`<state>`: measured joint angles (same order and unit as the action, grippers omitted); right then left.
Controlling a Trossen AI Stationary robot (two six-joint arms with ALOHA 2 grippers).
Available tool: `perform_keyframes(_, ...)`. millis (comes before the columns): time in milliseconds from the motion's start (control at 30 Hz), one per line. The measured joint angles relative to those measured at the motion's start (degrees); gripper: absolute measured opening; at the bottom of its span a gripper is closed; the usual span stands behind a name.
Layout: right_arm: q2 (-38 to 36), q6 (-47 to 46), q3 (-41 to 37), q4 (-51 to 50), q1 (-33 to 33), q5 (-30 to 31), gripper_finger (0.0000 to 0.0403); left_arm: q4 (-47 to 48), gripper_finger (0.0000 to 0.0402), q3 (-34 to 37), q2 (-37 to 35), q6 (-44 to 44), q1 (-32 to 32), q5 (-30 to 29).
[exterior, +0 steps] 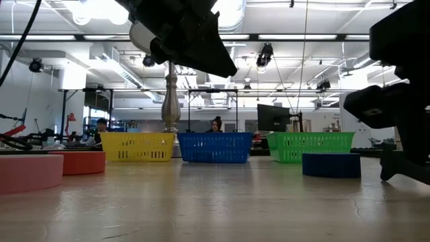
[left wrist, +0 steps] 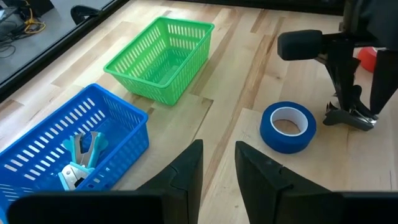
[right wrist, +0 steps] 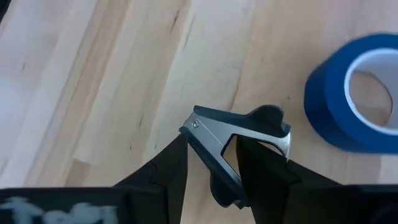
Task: Pick and place Stapler, Stapler remover, tape
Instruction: Put the black staple remover into the blue bin
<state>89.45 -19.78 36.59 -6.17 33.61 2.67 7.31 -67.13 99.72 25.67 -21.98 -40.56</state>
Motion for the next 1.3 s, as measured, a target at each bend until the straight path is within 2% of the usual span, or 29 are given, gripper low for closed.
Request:
perform_keyframes(100, 0.24, 2.66, -0.02, 0.15, 0.02, 0.03, 0.0123, -0.02, 0.0097, 0.0, 0.0, 0.0, 0.0, 0.02)
perform_keyframes(300, 0.08, 2.35, -0.18, 0.92, 0.02, 1.35, 0.0098, 0.0, 0.0097, 0.0, 0.0, -0.1, 0.0, 0.01)
perform_keyframes(600, 0.18, 12.52, -0.23, 1.22, 0.0, 1.93, 0.0068, 0.0, 0.0097, 0.0, 0.0, -0.13, 0.0, 0.0)
perform_keyframes(1067, 0.12, 12.28, -0.45, 4.46, 0.0, 1.78, 0.0054, 0.0, 0.0097, 0.0, 0.0, -0.15, 0.0, 0.0)
perform_keyframes(1300, -2.69, 12.47, -0.5, 5.02, 0.0, 1.9, 0.0054, -0.02, 0.0097, 0.0, 0.0, -0.14, -0.06, 0.01)
